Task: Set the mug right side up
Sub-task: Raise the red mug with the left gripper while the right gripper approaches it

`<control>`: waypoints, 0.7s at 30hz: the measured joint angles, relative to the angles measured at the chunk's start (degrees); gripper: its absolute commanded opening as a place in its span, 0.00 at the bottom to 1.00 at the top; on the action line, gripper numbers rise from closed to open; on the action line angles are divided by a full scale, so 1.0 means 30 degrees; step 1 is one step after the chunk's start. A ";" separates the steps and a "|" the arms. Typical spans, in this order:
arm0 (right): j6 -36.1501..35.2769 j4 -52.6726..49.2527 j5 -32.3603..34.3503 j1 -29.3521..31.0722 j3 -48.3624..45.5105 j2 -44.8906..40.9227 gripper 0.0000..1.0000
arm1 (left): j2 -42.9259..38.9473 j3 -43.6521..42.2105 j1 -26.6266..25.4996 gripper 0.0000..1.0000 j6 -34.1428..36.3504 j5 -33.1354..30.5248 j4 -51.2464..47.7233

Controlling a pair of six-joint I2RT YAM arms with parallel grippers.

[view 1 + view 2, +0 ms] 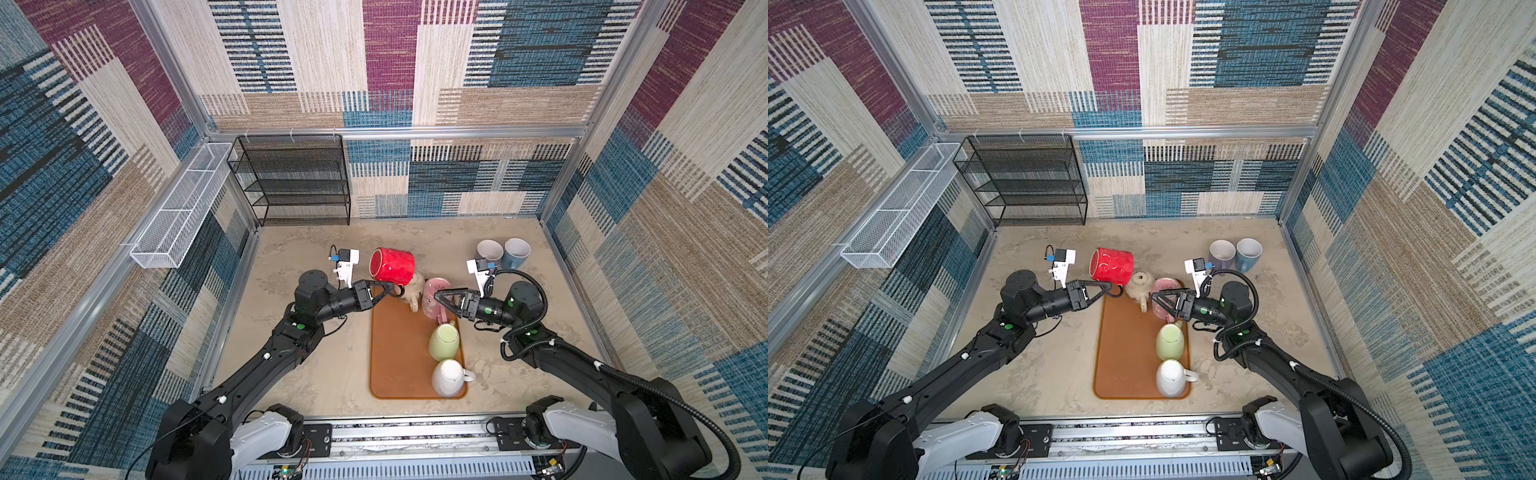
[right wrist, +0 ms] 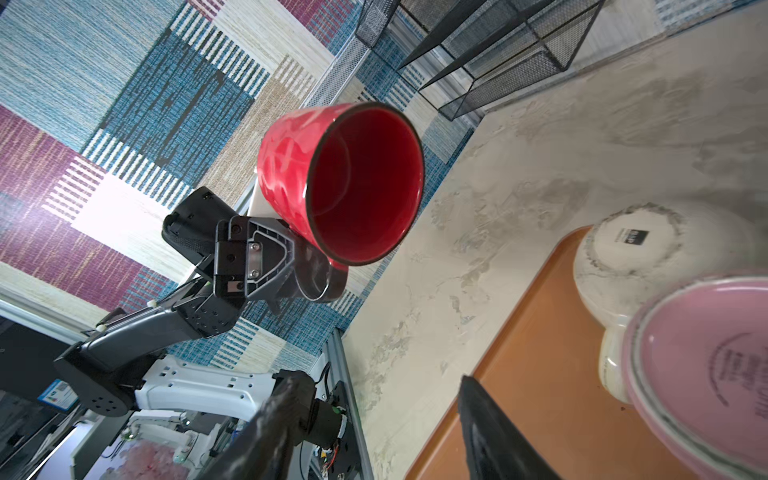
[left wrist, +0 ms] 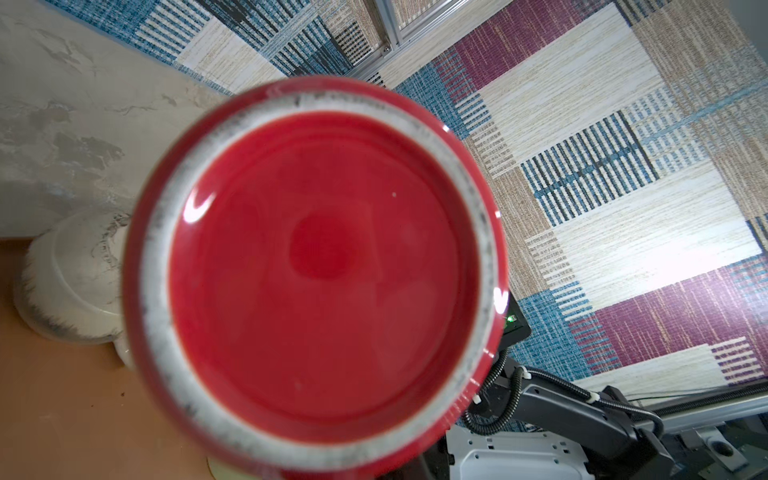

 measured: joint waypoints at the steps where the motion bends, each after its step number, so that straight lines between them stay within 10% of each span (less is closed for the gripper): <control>1: 0.0270 0.0423 -0.0015 0.0131 0.0000 0.0219 0.64 | 0.0000 0.0000 0.0000 0.00 -0.0051 0.0007 0.0131; 21: 0.7803 1.2342 0.0685 0.2703 0.1239 0.6462 0.57 | 0.0780 0.0248 0.0044 0.00 -0.1341 0.0095 0.3650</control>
